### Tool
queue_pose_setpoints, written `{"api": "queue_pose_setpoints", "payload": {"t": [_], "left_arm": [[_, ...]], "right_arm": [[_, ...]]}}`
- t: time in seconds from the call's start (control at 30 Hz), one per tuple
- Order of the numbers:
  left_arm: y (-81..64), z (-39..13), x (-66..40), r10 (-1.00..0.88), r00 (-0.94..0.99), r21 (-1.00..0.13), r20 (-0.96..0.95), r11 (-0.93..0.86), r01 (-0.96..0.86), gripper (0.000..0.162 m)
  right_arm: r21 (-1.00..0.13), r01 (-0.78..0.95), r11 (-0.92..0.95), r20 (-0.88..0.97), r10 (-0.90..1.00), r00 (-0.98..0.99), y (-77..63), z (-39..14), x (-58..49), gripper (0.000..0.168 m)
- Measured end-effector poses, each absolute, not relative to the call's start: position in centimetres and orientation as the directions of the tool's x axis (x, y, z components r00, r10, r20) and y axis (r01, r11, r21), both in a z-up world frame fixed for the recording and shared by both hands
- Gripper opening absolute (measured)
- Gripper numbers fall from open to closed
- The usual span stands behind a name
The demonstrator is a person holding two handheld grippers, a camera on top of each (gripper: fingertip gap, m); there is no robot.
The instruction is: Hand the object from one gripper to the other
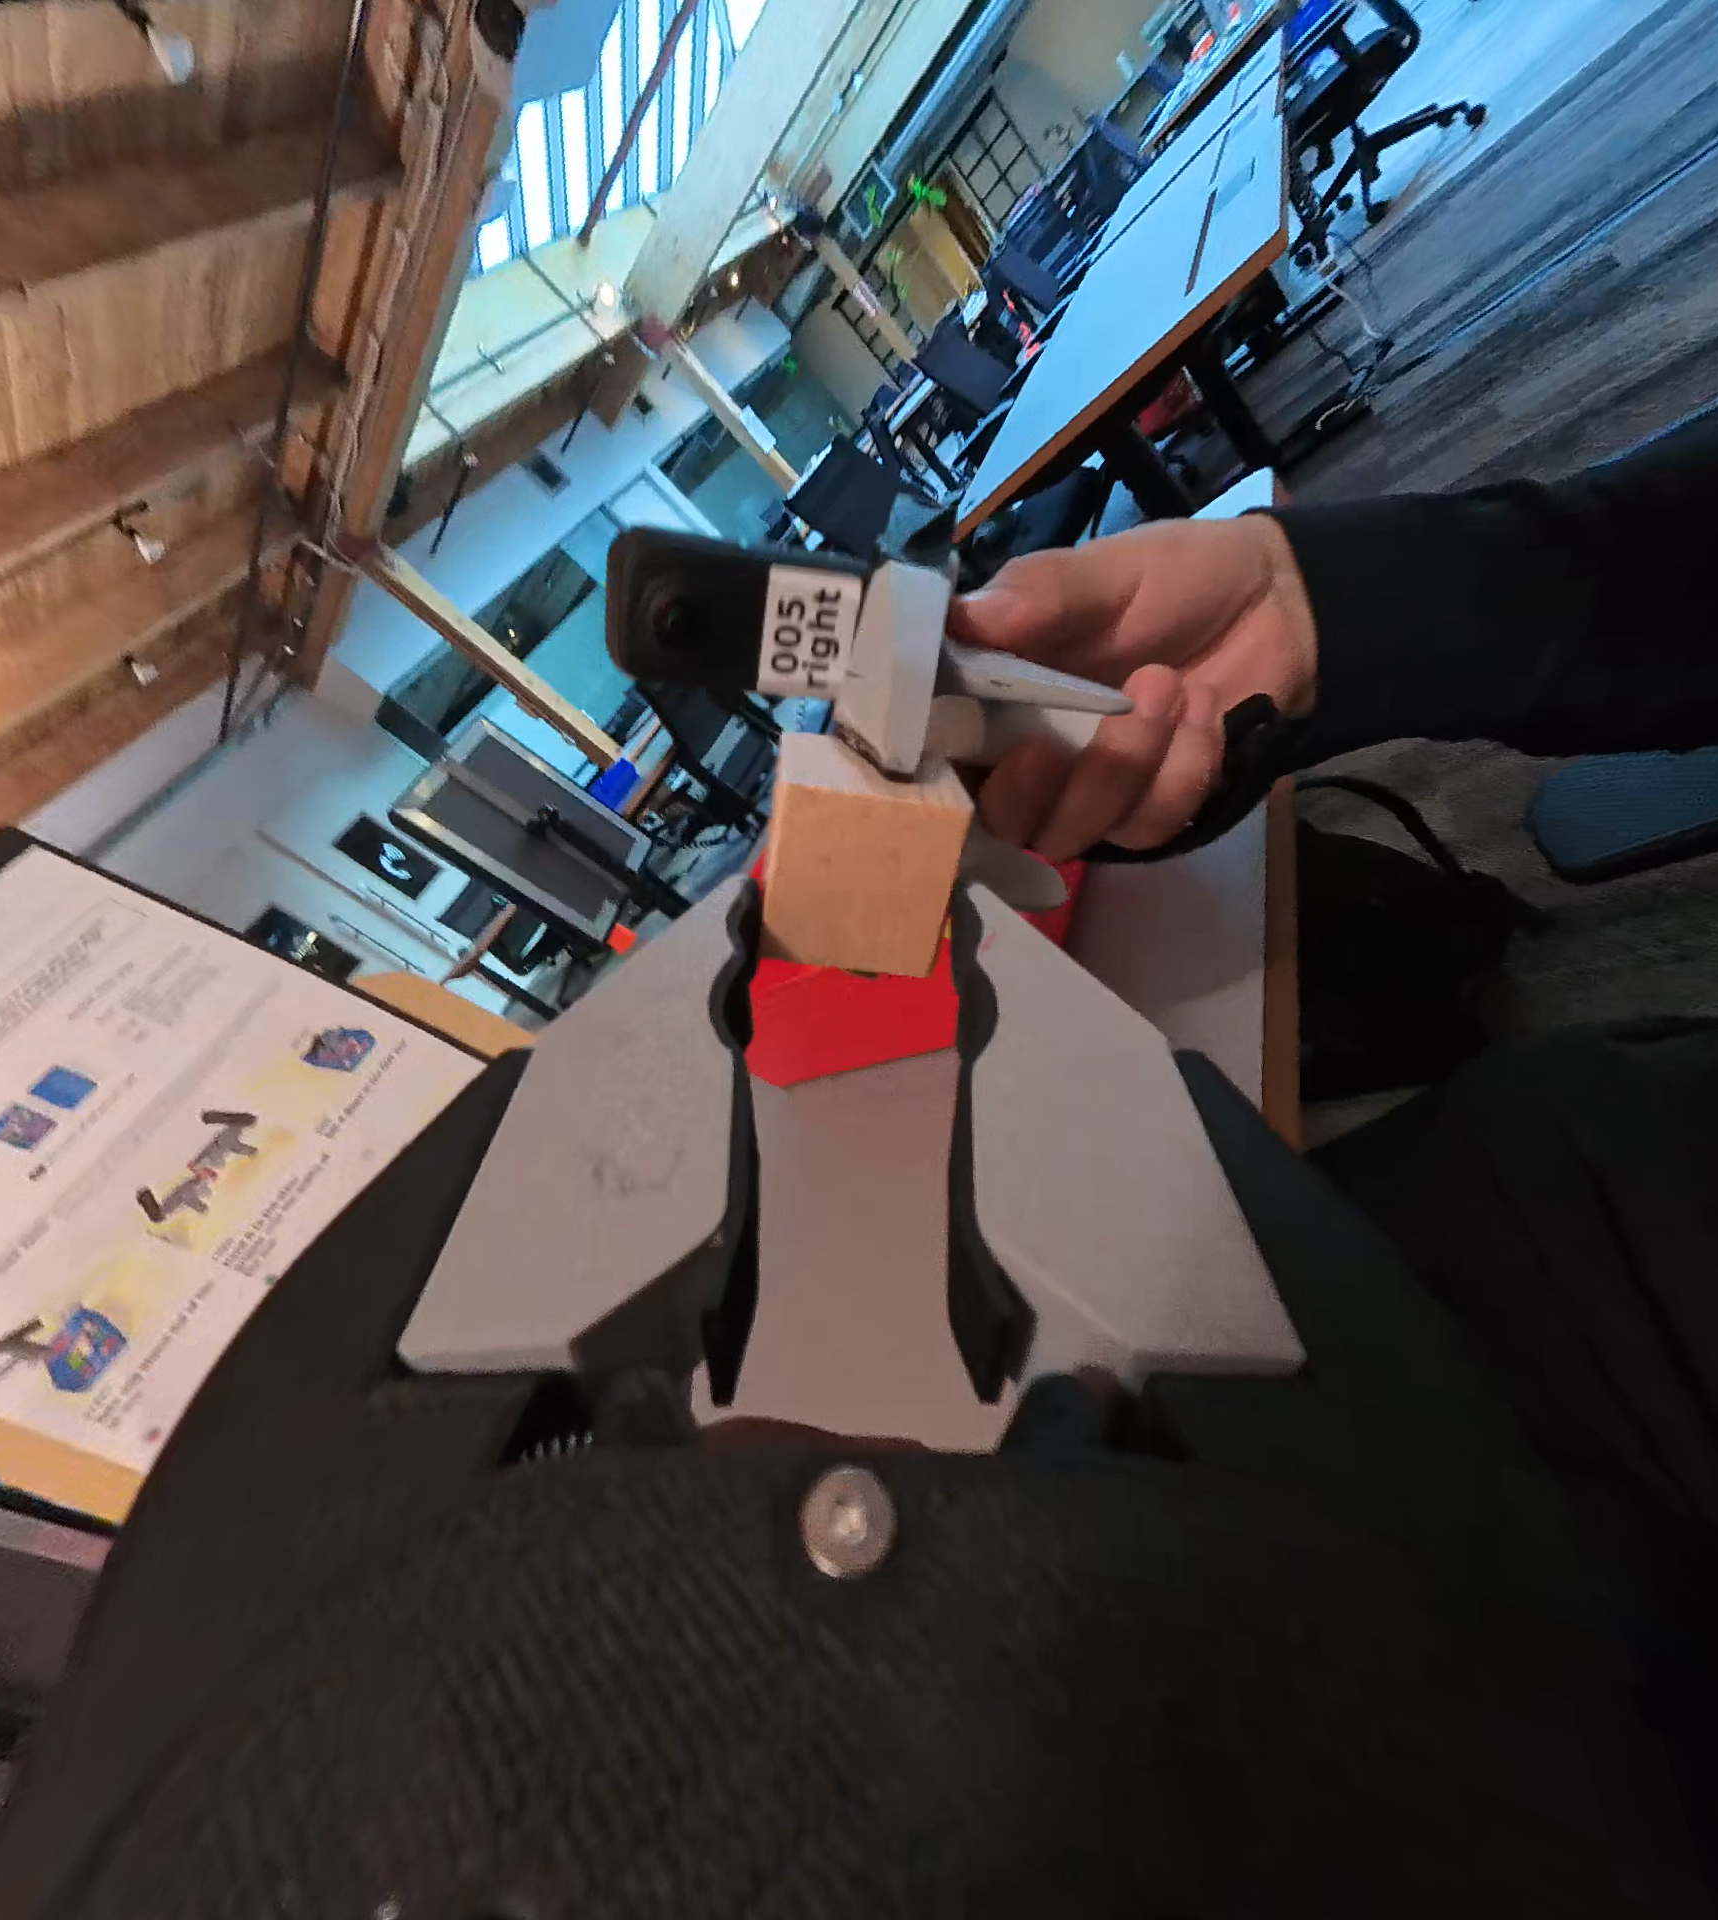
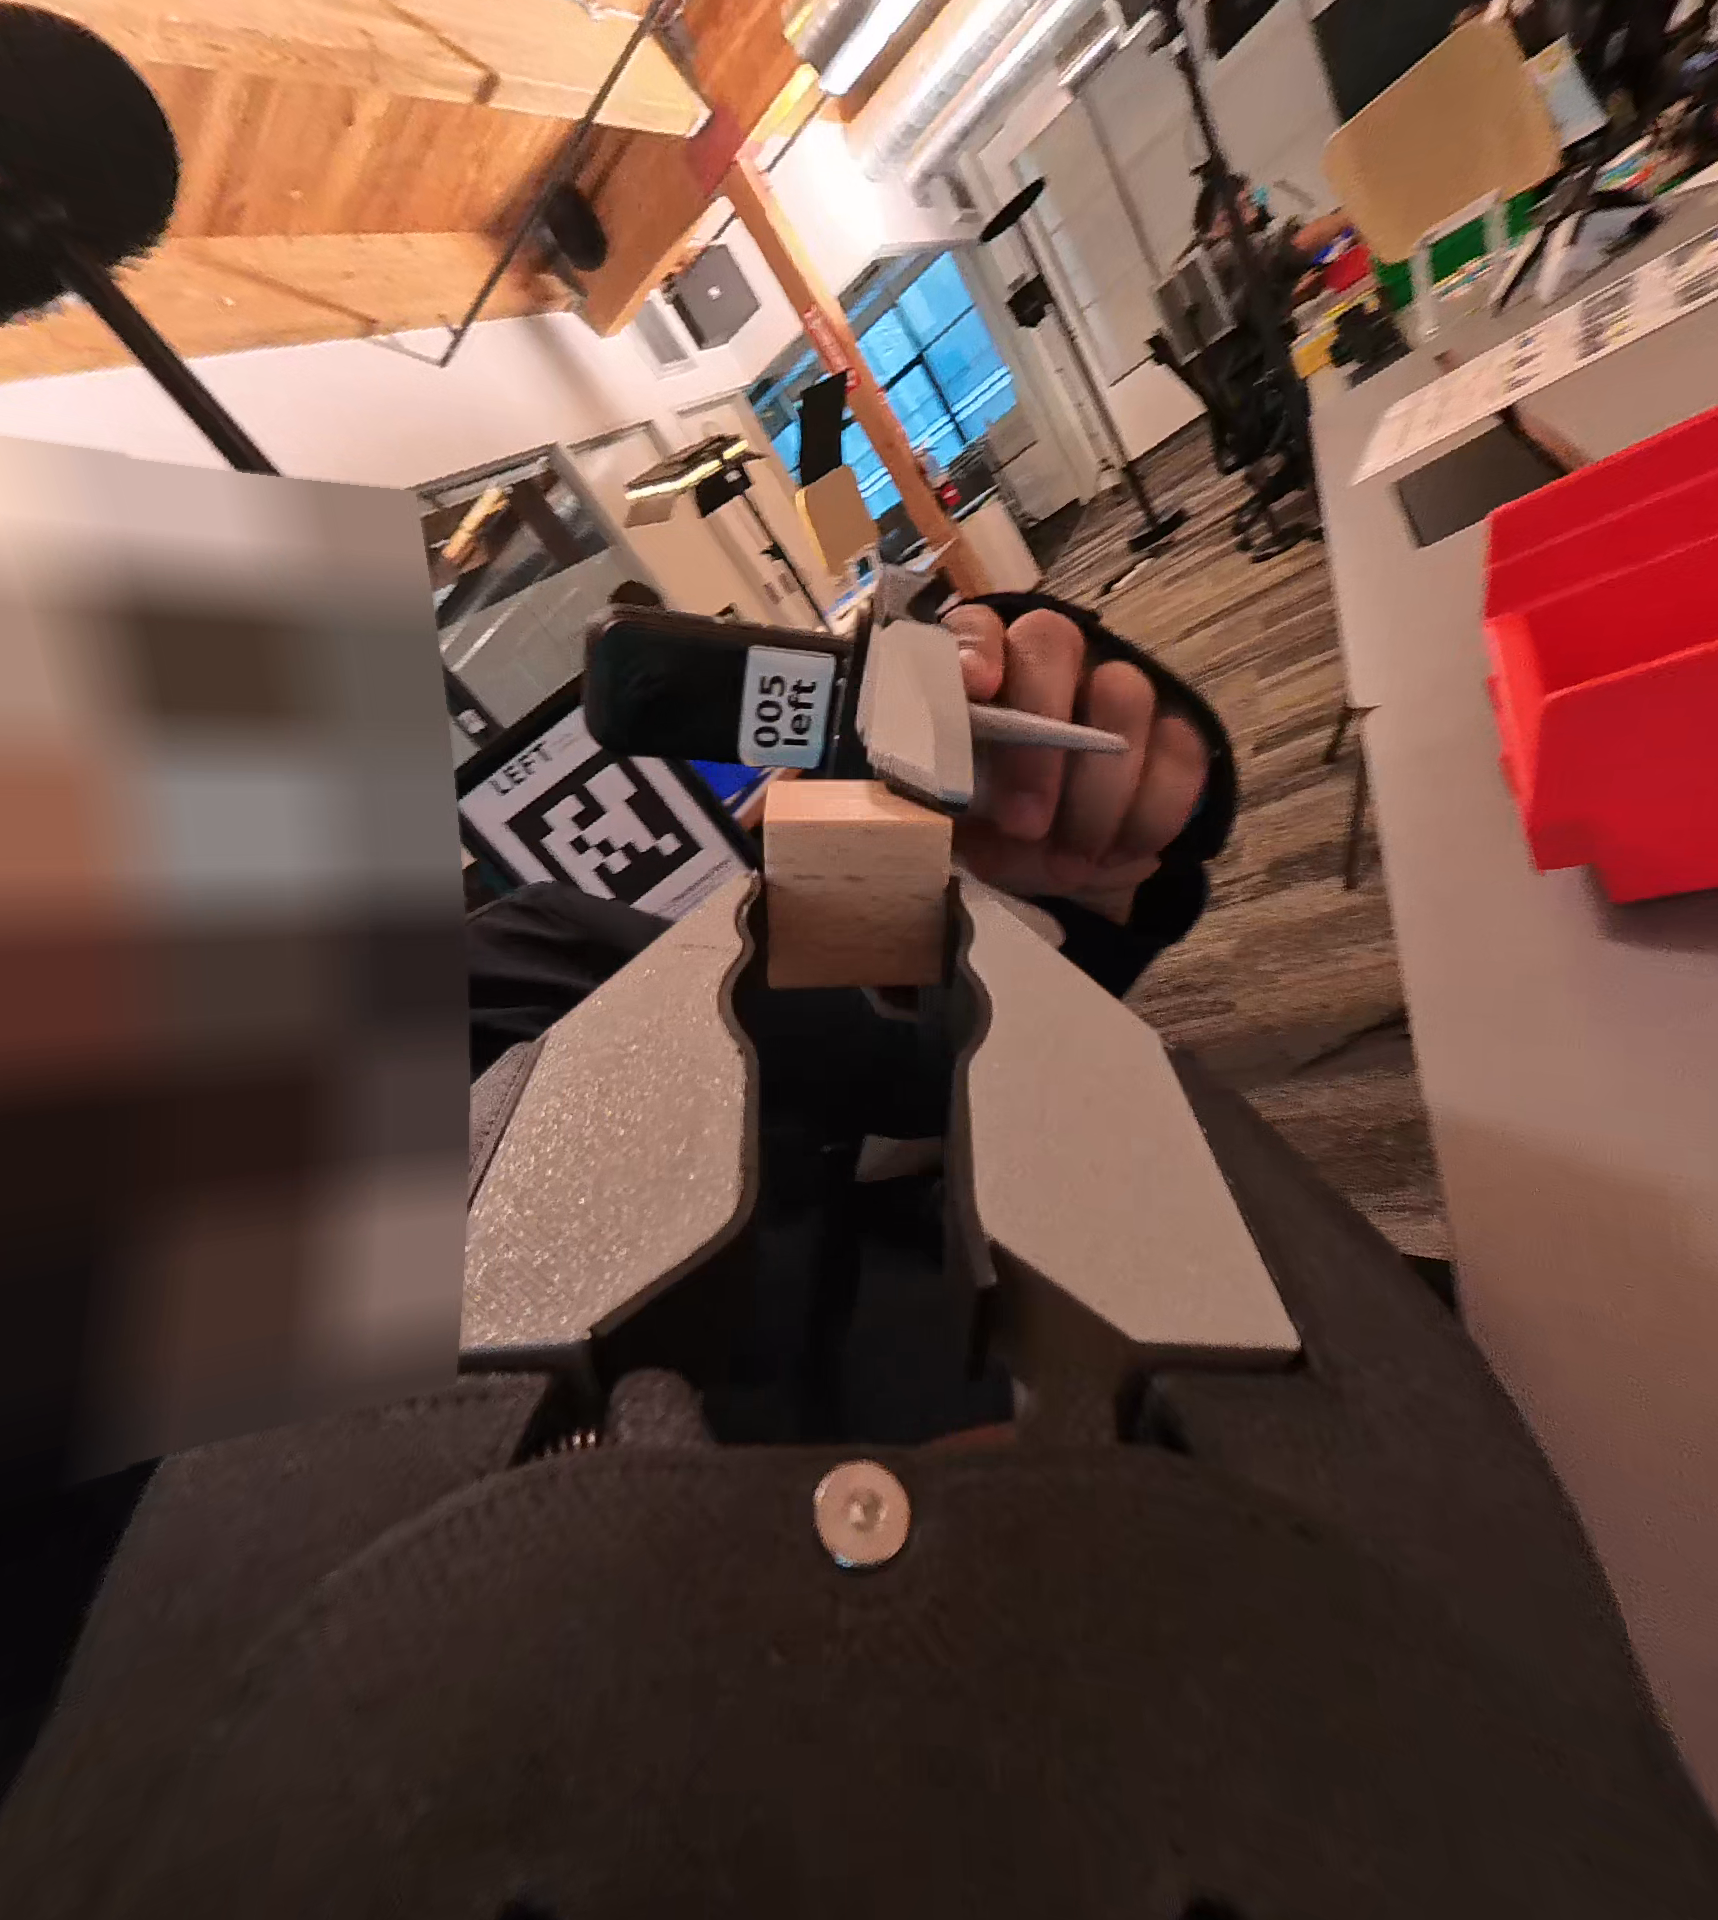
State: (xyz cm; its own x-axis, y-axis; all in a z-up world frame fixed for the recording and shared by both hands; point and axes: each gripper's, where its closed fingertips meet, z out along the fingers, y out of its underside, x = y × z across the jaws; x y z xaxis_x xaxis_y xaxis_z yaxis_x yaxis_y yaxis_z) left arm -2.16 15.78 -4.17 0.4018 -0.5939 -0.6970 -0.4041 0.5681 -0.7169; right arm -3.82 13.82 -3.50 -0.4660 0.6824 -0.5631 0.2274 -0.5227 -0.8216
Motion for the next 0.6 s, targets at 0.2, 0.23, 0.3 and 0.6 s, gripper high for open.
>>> {"api": "queue_pose_setpoints", "payload": {"t": [0.2, 0.23, 0.3, 0.6], "left_arm": [[16.6, -3.2, -3.4, -0.67, 0.482, -0.825, -0.565, 0.474, -0.308, 0.046], [17.0, -2.9, -3.8, -0.673, 0.508, -0.842, -0.538, 0.452, -0.294, 0.042], [18.1, -2.5, -4.7, -0.675, 0.56, -0.876, -0.481, 0.396, -0.275, 0.037], [23.3, -6.1, -6.0, -0.693, 0.671, -0.955, -0.264, 0.09, -0.283, 0.041]], "right_arm": [[-0.909, -0.009, -0.418, -0.415, 0.905, -0.091, 23.2, -1.4, 2.0, 0.031], [-0.936, -0.034, -0.35, -0.352, 0.931, 0.099, 26.5, -1.7, 4.1, 0.031], [-0.963, -0.011, -0.268, -0.241, 0.847, 0.473, 33.0, -3.4, 9.7, 0.031], [-0.761, 0.394, -0.515, 0.286, 0.279, 0.917, 44.9, -15.8, 25.0, 0.032]]}}
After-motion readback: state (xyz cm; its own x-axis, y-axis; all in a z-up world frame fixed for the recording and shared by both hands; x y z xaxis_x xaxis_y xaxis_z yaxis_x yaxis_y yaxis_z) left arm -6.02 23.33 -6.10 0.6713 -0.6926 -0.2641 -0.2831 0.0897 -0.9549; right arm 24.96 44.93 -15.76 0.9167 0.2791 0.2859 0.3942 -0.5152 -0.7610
